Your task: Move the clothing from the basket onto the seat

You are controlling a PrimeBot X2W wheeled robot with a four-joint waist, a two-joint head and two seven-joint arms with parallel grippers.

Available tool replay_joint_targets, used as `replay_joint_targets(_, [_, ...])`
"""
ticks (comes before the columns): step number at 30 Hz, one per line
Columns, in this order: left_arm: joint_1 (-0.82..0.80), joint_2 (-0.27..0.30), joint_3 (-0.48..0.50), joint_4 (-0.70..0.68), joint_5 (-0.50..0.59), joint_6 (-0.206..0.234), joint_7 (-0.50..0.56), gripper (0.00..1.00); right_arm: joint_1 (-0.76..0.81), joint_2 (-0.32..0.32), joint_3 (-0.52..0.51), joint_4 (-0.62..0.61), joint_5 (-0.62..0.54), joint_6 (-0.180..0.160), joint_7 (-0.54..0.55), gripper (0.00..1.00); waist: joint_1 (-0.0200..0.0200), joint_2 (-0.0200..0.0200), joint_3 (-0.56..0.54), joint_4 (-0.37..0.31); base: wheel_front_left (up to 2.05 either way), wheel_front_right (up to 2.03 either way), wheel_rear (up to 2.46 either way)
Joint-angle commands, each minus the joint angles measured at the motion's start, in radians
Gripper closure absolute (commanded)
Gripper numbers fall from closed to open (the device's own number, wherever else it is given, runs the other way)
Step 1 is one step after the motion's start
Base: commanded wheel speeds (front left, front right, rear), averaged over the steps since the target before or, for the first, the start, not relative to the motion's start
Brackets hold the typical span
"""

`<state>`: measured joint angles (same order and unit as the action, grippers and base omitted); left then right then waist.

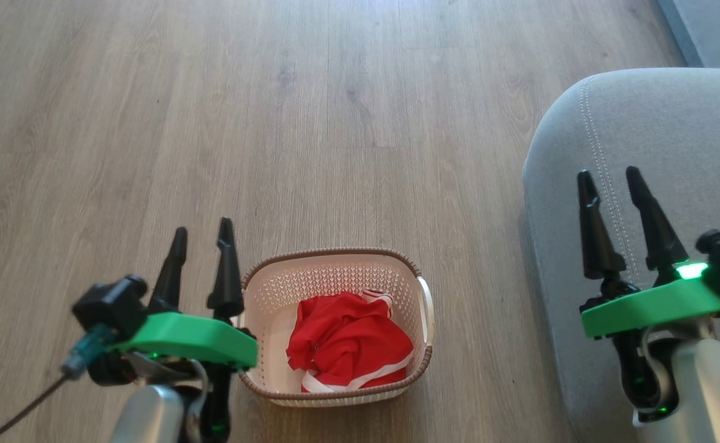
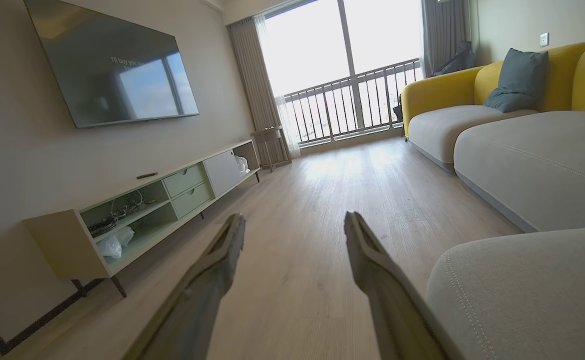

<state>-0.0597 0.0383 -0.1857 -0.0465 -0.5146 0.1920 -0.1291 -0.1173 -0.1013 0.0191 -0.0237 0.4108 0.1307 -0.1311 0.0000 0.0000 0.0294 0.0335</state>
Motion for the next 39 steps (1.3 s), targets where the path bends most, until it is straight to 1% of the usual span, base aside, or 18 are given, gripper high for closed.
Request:
replay_joint_targets(1, [-0.049,0.014,0.007,-0.036,0.032,0.014,-0.016,0.00,-0.050,-0.021,0.023,-0.033,-0.033,0.000,-0.015,0.00,0.0000,0.0000,0.000,0.000,0.00,0.00,0.00])
replay_joint_targets(7, [-0.067,0.053,-0.083,-0.009,0.134,0.088,-0.033,0.00,-0.045,-0.032,0.056,-0.004,-0.109,0.000,-0.032,0.00,0.0000,0.0000,0.006,-0.001,0.00,0.00,0.00])
replay_joint_targets(11, [-0.079,0.073,-0.130,0.010,0.173,0.143,-0.045,0.00,-0.048,-0.039,0.076,0.018,-0.153,0.000,-0.044,0.00,0.0000,0.0000,0.008,-0.001,0.00,0.00,0.00])
replay_joint_targets(16, [-0.089,0.084,-0.152,0.011,0.212,0.199,-0.060,0.00,-0.051,-0.029,0.079,0.019,-0.205,0.000,-0.059,0.00,0.0000,0.0000,0.012,-0.001,0.00,0.00,0.00])
replay_joint_targets(22, [-0.097,0.070,-0.142,-0.033,0.261,0.254,-0.078,0.00,-0.060,-0.025,0.092,-0.005,-0.275,0.000,-0.076,0.00,0.0000,0.0000,0.024,0.002,0.00,0.00,0.00])
replay_joint_targets(24, [-0.096,0.064,-0.132,-0.046,0.277,0.264,-0.084,0.00,-0.064,-0.024,0.094,-0.013,-0.297,0.000,-0.082,0.00,0.0000,0.0000,0.029,0.002,0.00,0.00,0.00])
replay_joint_targets(26, [-0.094,0.057,-0.123,-0.056,0.291,0.265,-0.090,0.00,-0.066,-0.022,0.092,-0.018,-0.316,0.000,-0.088,0.00,0.0000,0.0000,0.034,0.002,0.00,0.00,0.00])
replay_joint_targets(28, [-0.091,0.048,-0.112,-0.057,0.300,0.254,-0.096,0.00,-0.067,-0.021,0.091,-0.016,-0.337,0.000,-0.094,0.00,0.0000,0.0000,0.038,0.002,0.00,0.00,0.00])
replay_joint_targets(36, [-0.071,0.020,-0.091,0.008,0.359,0.158,-0.120,0.00,-0.062,-0.006,0.079,0.033,-0.403,0.000,-0.118,0.00,0.0000,0.0000,0.045,0.001,0.00,0.00,0.00])
replay_joint_targets(37, [-0.064,0.016,-0.089,0.035,0.369,0.136,-0.125,0.00,-0.059,-0.002,0.072,0.067,-0.422,0.000,-0.124,0.00,0.0000,0.0000,0.044,0.002,0.00,0.00,0.00])
replay_joint_targets(39, [-0.054,0.014,-0.085,0.066,0.363,0.113,-0.131,0.00,-0.061,0.007,0.057,0.104,-0.437,0.000,-0.130,0.00,0.0000,0.0000,0.043,0.002,0.00,0.00,0.00])
